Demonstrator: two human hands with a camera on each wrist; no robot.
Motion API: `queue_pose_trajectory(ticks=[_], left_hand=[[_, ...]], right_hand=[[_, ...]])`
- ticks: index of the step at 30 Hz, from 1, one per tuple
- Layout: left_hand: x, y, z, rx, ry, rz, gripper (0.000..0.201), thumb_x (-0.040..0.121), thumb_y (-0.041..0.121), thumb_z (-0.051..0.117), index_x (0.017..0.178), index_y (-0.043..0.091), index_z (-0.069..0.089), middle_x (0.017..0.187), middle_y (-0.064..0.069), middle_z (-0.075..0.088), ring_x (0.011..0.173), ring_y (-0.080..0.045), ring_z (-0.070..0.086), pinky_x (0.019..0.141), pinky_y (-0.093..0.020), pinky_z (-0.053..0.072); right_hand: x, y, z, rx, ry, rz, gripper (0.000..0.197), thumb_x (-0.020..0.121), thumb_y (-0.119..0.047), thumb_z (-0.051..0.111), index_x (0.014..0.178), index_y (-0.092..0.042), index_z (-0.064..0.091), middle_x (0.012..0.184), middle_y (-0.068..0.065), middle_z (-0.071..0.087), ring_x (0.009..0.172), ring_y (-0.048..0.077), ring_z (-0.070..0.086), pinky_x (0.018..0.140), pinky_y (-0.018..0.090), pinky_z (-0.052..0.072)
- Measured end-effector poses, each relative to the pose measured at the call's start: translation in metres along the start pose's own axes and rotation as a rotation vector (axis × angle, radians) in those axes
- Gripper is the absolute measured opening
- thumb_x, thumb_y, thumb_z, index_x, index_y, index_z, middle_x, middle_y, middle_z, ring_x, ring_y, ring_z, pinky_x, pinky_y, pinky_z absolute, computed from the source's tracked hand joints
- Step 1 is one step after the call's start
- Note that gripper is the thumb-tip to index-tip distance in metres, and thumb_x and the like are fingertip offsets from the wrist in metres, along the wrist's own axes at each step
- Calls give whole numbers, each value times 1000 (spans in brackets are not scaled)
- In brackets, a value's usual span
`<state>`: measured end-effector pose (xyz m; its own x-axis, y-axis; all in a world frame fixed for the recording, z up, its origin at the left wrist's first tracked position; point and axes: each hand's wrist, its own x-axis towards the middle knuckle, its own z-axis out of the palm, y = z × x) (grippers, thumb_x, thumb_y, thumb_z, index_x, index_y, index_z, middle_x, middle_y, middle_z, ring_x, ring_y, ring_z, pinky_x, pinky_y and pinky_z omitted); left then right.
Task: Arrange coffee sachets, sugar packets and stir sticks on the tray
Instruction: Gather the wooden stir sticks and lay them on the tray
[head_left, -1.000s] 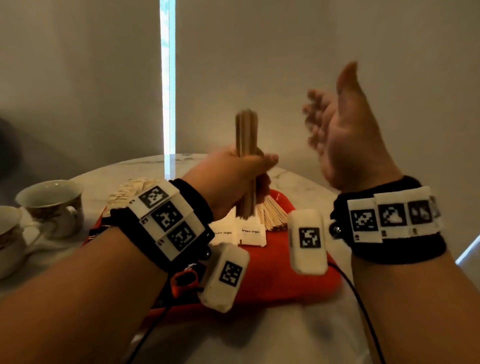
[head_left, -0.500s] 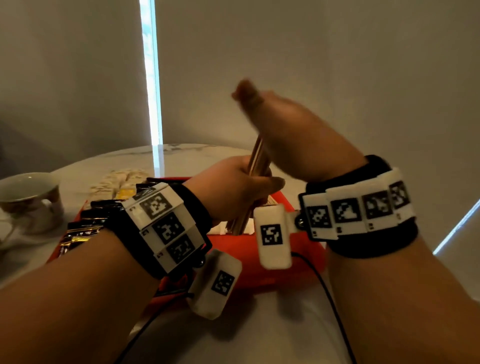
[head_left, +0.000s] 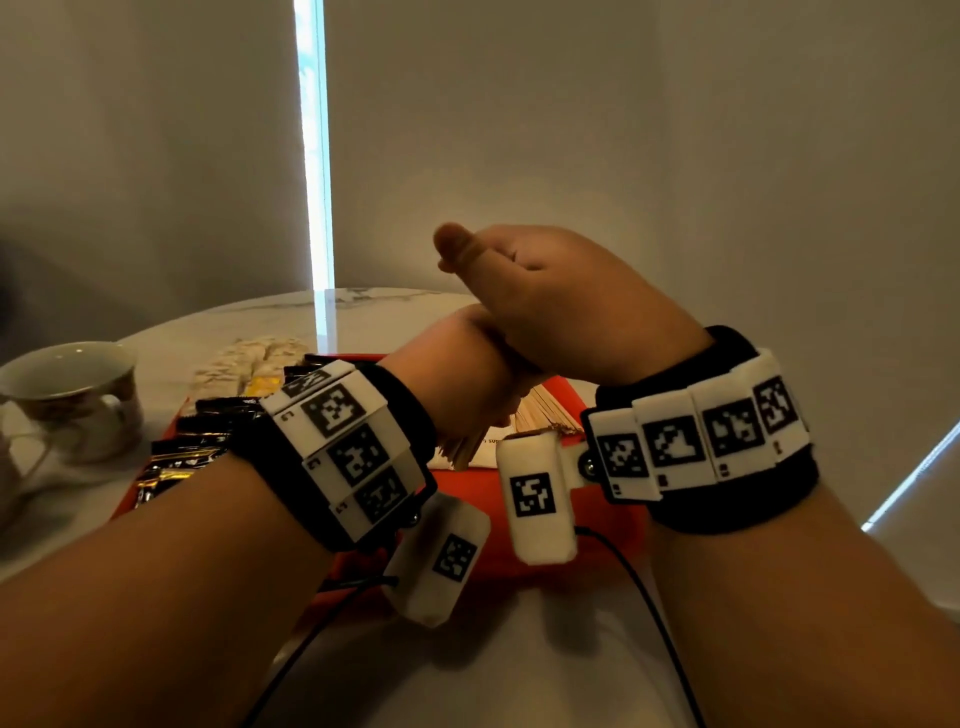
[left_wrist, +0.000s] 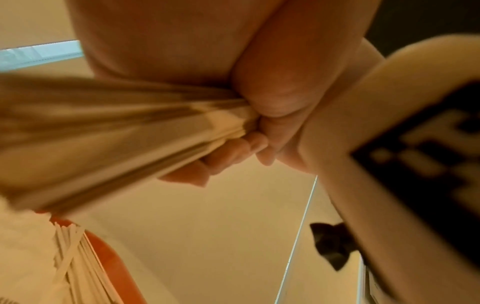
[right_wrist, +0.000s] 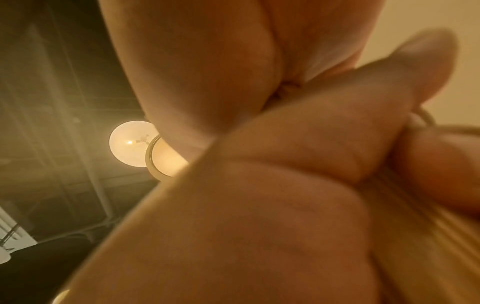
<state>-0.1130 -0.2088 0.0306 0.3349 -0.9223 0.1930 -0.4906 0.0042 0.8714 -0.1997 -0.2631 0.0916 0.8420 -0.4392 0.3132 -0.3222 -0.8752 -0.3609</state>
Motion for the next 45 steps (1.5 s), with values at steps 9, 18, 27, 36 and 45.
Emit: queue_pose_trajectory(ticks=[9, 18, 27, 36, 45], left_hand=[[2, 14, -28, -758, 567, 202, 20, 94, 40, 64, 95, 20, 61, 75, 7, 69, 89, -18, 71, 86, -47, 59], [6, 13, -37, -911, 700, 329, 27, 99, 37, 60, 103, 10, 59, 80, 1, 71, 91, -21, 74, 82, -46, 61], [7, 8, -21, -863, 583, 318, 17, 97, 30, 64, 86, 18, 60, 66, 5, 63, 77, -21, 69, 85, -51, 59], [9, 9, -22, -831, 551, 352, 24, 97, 28, 63, 75, 21, 59, 61, 1, 56, 66, -21, 62, 75, -47, 56], [1, 4, -31, 167, -47, -14, 17, 96, 39, 61, 88, 25, 58, 66, 6, 61, 51, -1, 58, 47, -12, 46]], right_hand=[[27, 41, 17, 1536, 286, 357, 90, 93, -77, 26, 151, -9, 38, 154, 26, 37, 144, 44, 34, 116, 57, 31], [39, 42, 36, 2014, 27, 670, 102, 94, -74, 26, 155, 6, 15, 158, 37, 16, 150, 50, 13, 124, 57, 10], [28, 12, 43, 1951, -118, 594, 99, 89, -81, 31, 138, 3, 47, 123, 10, 63, 102, 12, 57, 88, 40, 56], [28, 15, 39, 2035, -175, 448, 89, 91, -77, 34, 149, -10, 40, 142, -7, 48, 128, 20, 53, 110, 46, 39], [6, 39, -14, 308, 518, -87, 63, 107, -52, 14, 157, -16, 27, 162, -3, 29, 145, 2, 24, 120, 20, 17]])
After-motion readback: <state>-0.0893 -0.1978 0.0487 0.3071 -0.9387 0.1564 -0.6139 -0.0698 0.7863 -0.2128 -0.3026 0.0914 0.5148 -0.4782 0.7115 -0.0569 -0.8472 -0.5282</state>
